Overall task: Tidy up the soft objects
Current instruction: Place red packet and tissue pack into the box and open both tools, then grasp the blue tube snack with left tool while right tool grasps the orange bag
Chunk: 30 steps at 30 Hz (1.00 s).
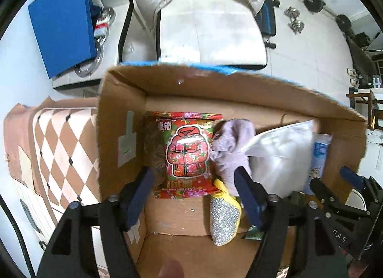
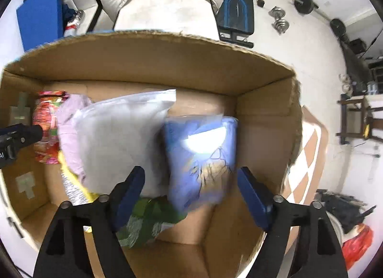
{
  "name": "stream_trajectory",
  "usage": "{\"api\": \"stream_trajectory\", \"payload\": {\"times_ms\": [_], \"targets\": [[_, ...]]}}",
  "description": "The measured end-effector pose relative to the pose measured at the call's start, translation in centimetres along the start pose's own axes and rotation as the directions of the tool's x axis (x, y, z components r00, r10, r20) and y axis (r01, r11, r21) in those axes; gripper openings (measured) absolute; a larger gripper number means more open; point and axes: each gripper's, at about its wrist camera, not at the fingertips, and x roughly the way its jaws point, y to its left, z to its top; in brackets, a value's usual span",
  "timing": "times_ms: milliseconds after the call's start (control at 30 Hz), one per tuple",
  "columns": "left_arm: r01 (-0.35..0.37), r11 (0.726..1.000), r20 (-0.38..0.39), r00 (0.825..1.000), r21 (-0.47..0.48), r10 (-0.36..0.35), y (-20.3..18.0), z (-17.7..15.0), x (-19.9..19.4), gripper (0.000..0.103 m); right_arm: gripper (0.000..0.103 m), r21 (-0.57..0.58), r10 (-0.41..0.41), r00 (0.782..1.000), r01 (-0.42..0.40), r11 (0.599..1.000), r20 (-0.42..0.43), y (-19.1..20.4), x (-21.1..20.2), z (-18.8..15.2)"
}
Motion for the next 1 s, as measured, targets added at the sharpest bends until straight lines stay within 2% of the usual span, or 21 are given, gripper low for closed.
{"api": "stream_trajectory", "payload": {"times_ms": [67,100,167,200,433,600,700,800,833,900,1000], "targets": [[0.008,1.000,0.019,1.000,0.007,-0.008,-0.1,-0.8,-1.2,0.079,0.087,0.005,0.009,1.000,-0.009,1.000,0.011,0.0,-0.9,-0.3],[0.010,1.000,0.034,0.999,0.010,-0.011,-0.3,-1.3,-1.8,0.081,0.092,0.005,0.008,1.000,-0.008,1.000,0.018,0.0,-1.5,-0.6],[0.010,1.000,0.069,0.998,0.015,-0.011,-0.3,-2.0,-3.3,0.097,0.098,0.004,0.022,0.999,-0.022,1.000,0.034,-0.1,-2.2,-1.4],[0.009,1.000,0.084,0.996,0.017,-0.010,-0.4,-2.6,-3.9,0.099,0.101,0.006,0.037,0.998,-0.038,0.999,0.043,-0.4,-3.0,-1.9],[-0.006,1.000,0.174,0.985,0.024,0.002,-0.1,-6.5,-6.4,0.101,0.103,0.014,0.067,0.992,-0.069,0.998,0.107,0.1,-5.3,-6.0],[-0.029,1.000,0.269,0.963,0.011,0.025,0.7,-10.4,-8.9,0.101,0.103,0.027,0.084,0.982,-0.090,0.996,0.170,0.0,-7.5,-9.7],[-0.093,0.996,0.325,0.942,0.008,0.085,1.5,-13.8,-9.6,0.101,0.103,0.052,0.093,0.970,-0.108,0.993,0.225,-0.7,-8.9,-12.3],[-0.168,0.986,0.345,0.926,0.004,0.156,2.9,-17.3,-8.7,0.101,0.103,0.104,0.085,0.961,-0.116,0.988,0.262,-2.2,-9.4,-15.4],[-0.191,0.981,0.334,0.925,0.004,0.179,3.7,-18.6,-7.6,0.101,0.103,0.123,0.080,0.961,-0.117,0.986,0.266,-2.9,-9.2,-16.4],[-0.211,0.977,0.290,0.936,0.001,0.202,5.3,-20.4,-5.2,0.101,0.103,0.187,0.065,0.965,-0.114,0.976,0.253,-4.6,-8.2,-18.7],[-0.181,0.983,0.154,0.971,-0.010,0.180,8.3,-22.4,0.2,0.100,0.103,0.287,0.093,0.975,-0.150,0.946,0.203,-7.1,-5.2,-21.2]]}}
